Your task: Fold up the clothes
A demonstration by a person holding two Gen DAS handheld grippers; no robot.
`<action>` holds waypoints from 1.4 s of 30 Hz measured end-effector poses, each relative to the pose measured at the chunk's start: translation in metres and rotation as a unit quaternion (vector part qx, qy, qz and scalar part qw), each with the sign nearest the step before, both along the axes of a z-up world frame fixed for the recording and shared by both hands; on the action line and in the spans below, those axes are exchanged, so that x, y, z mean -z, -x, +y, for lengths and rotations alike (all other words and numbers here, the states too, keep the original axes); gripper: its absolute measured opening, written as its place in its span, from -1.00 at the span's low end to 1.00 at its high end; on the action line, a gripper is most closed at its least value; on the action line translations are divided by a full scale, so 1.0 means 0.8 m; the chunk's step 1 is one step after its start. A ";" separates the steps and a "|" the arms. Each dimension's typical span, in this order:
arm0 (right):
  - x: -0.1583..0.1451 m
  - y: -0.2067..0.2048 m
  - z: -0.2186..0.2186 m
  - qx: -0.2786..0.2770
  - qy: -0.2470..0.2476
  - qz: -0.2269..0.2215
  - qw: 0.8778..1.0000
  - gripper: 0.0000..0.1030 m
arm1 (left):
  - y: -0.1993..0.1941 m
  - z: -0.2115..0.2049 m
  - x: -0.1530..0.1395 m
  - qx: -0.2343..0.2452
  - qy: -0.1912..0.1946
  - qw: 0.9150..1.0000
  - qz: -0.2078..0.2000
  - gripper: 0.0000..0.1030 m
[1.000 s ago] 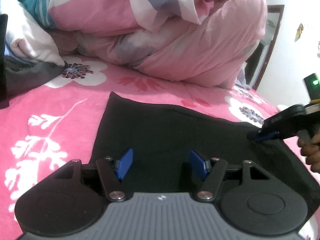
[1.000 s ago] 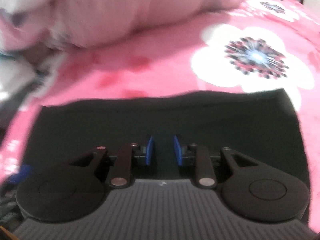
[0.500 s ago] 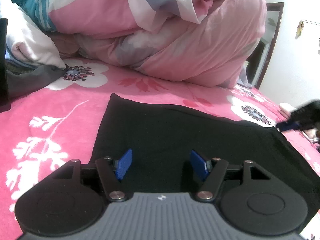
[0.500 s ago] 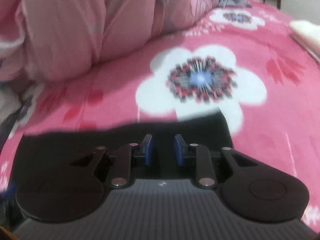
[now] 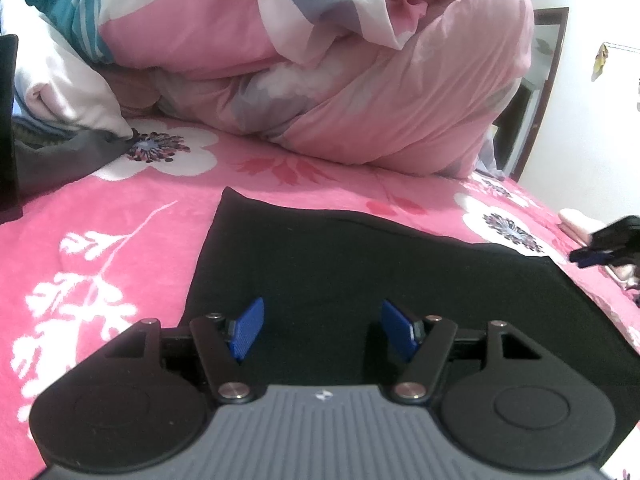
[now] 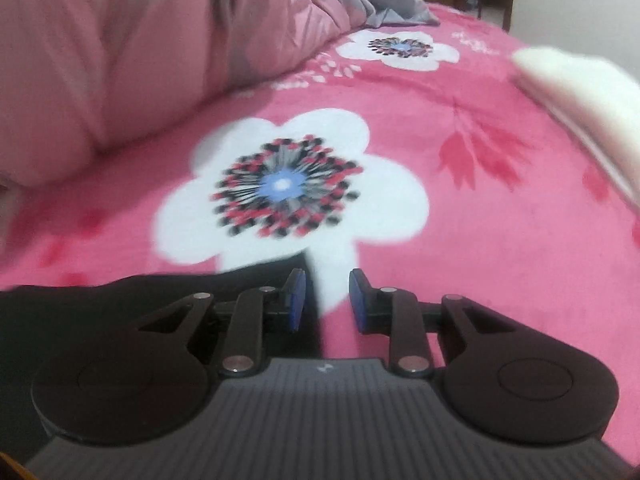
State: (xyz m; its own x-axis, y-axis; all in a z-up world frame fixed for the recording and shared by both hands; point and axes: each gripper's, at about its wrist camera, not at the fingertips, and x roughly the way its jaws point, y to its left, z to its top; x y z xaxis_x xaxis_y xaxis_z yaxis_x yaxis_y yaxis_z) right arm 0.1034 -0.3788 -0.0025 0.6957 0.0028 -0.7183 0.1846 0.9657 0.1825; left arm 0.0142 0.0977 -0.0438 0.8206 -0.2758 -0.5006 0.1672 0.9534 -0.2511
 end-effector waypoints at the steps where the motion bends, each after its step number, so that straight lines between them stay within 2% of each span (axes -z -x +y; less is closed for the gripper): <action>1: -0.001 0.012 0.001 -0.011 -0.019 0.001 1.000 -0.55 | 0.000 0.000 0.000 0.000 -0.001 1.000 0.000 0.32; 3: 0.000 0.033 0.002 -0.031 -0.056 0.006 0.998 -0.54 | 0.000 -0.001 0.000 0.001 -0.002 1.000 -0.001 0.33; 6: 0.023 0.038 -0.010 -0.026 -0.087 0.040 0.995 -0.56 | 0.001 0.000 0.000 0.001 -0.002 1.000 0.000 0.34; 9: 0.022 0.048 -0.047 0.052 -0.062 0.025 0.996 -0.57 | 0.001 0.000 0.000 0.001 -0.001 1.000 -0.001 0.34; 10: 0.022 0.052 -0.060 0.078 -0.054 0.020 0.995 -0.52 | 0.001 0.000 0.000 0.002 0.000 1.000 -0.001 0.34; 12: 0.012 0.074 -0.069 0.095 -0.060 0.001 0.994 -0.52 | 0.001 0.000 0.000 0.002 0.001 1.000 -0.002 0.34; 14: -0.003 0.105 -0.057 0.077 -0.079 -0.020 0.994 -0.52 | 0.001 -0.001 0.000 0.003 0.002 1.000 -0.003 0.36; 19: -0.017 0.166 0.014 -0.047 -0.073 -0.077 0.993 -0.52 | 0.003 0.002 0.001 0.006 0.014 1.000 -0.006 0.40; 22: 0.004 0.194 0.041 -0.095 -0.044 -0.068 0.992 -0.52 | 0.003 0.007 0.002 0.006 0.028 1.000 -0.006 0.40; 24: 0.028 0.216 0.030 -0.079 -0.059 -0.035 0.995 -0.53 | 0.004 0.009 0.002 0.004 0.034 0.999 -0.006 0.40; 27: 0.044 0.265 -0.015 -0.010 -0.136 -0.047 0.990 -0.54 | 0.007 0.006 -0.003 -0.005 0.021 1.000 -0.004 0.40; 29: 0.037 0.293 -0.032 0.029 -0.144 -0.054 0.988 -0.54 | 0.013 0.002 -0.011 -0.015 -0.002 1.000 -0.007 0.44; 32: 0.016 0.315 -0.019 0.036 -0.084 -0.073 0.993 -0.50 | 0.027 -0.002 -0.027 -0.030 -0.032 0.999 -0.017 0.47; 35: 0.001 0.321 0.000 0.006 -0.071 -0.113 0.991 -0.49 | 0.053 -0.003 -0.047 -0.037 -0.047 0.998 -0.031 0.56; 38: -0.003 0.304 0.037 -0.047 -0.066 -0.145 0.986 -0.46 | 0.078 -0.010 -0.056 -0.033 -0.058 0.997 -0.026 0.56; 42: 0.012 0.266 0.092 -0.087 -0.031 -0.144 0.985 -0.46 | 0.104 -0.026 -0.045 -0.028 -0.078 0.997 -0.006 0.57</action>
